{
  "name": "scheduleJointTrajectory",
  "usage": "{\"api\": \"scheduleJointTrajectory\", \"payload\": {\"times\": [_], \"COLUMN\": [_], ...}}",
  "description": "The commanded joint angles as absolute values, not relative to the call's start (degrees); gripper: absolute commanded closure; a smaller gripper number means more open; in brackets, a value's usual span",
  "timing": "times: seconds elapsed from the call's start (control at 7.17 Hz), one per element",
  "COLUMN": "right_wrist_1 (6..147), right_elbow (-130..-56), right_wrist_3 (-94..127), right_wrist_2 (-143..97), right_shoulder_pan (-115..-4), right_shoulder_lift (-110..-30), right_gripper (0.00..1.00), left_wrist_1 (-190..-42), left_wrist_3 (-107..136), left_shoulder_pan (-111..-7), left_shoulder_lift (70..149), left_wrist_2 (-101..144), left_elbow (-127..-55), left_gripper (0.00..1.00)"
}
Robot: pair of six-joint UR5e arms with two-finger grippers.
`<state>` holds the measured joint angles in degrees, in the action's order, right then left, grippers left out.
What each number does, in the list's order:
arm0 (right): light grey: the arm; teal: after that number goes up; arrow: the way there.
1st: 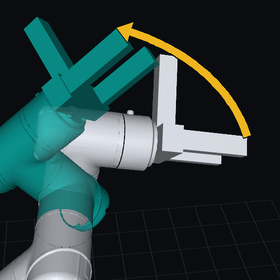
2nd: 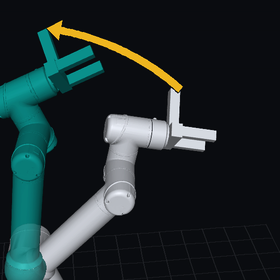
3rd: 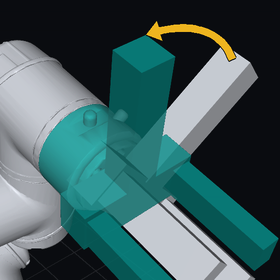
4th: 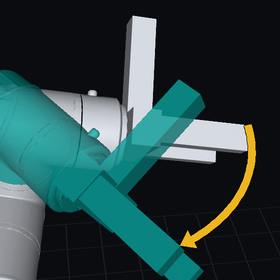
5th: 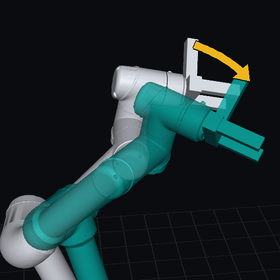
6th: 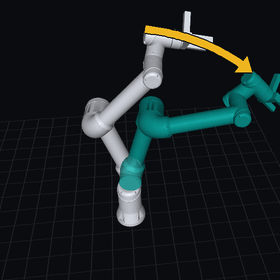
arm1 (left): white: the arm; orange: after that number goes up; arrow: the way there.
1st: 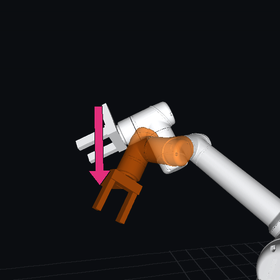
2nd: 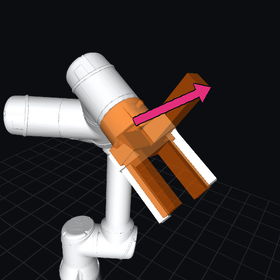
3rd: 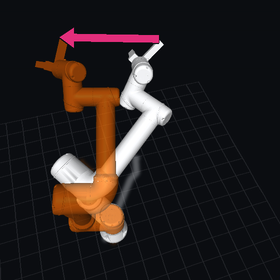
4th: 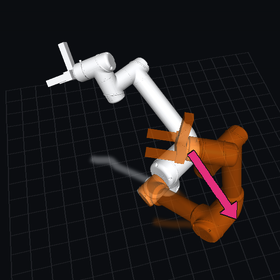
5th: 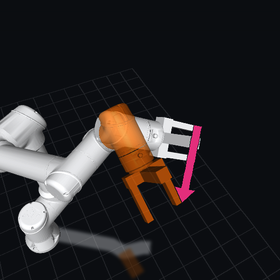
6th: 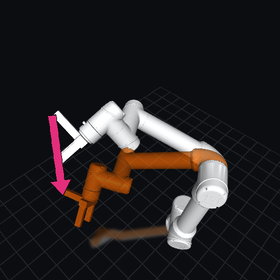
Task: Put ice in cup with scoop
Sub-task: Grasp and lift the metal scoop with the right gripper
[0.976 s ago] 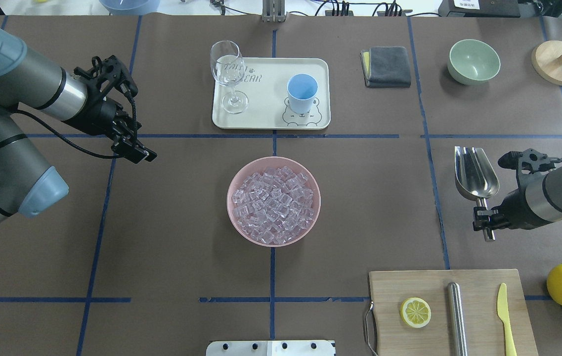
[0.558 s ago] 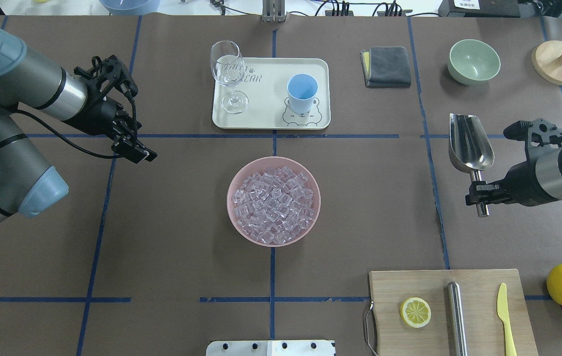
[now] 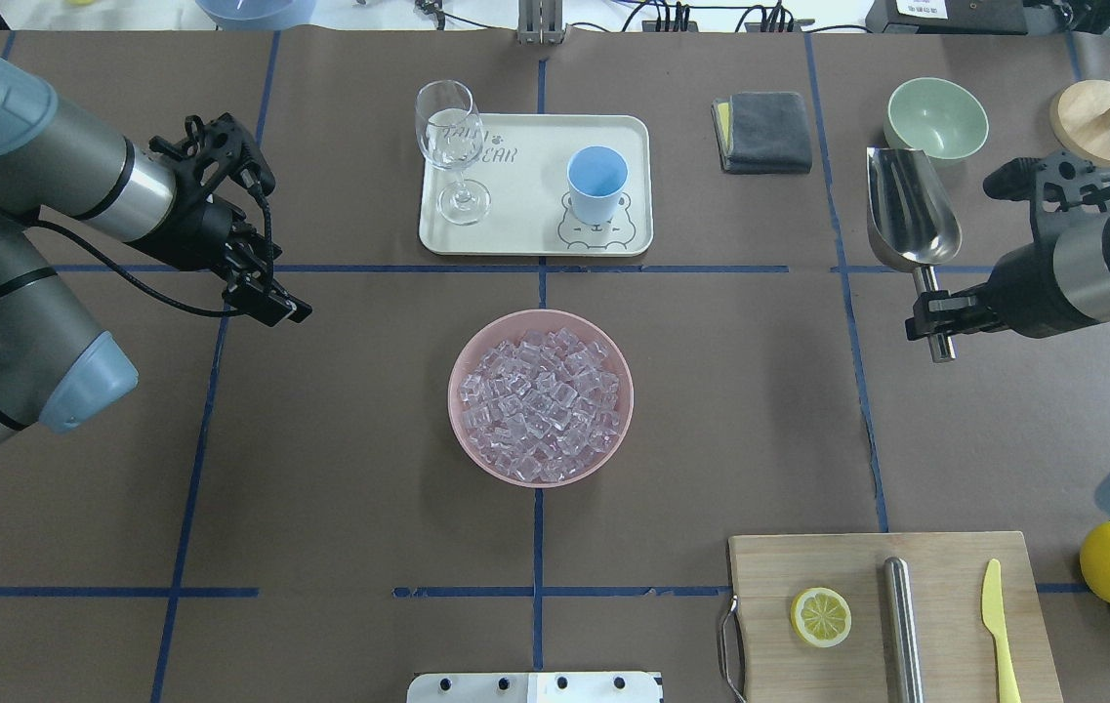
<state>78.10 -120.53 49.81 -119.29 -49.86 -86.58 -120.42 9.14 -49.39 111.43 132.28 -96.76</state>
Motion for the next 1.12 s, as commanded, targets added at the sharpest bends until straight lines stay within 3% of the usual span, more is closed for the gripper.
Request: {"api": "scheduleJointTrajectory", "payload": {"times": [0.0, 0.42, 0.98], "right_wrist_1": [87.57, 103.67, 109.22], "right_elbow": [-121.37, -124.89, -125.77], "right_wrist_3": [27.98, 15.66, 13.45], "right_wrist_2": [-115.07, -109.07, -98.36], "right_shoulder_pan": [-50.10, -50.80, -46.24], "right_shoulder_lift": [-83.51, -72.64, -68.31], "right_gripper": [1.00, 1.00, 1.00], "left_wrist_1": [-120.41, -120.50, -120.50], "left_wrist_3": [9.14, 9.14, 9.05], "left_shoulder_pan": [-49.31, -49.31, -49.31], "left_shoulder_lift": [111.10, 111.09, 111.01], "left_wrist_2": [132.28, 132.28, 132.28], "left_elbow": [-96.77, -96.94, -97.38], "left_gripper": [0.00, 0.00, 0.00]}}
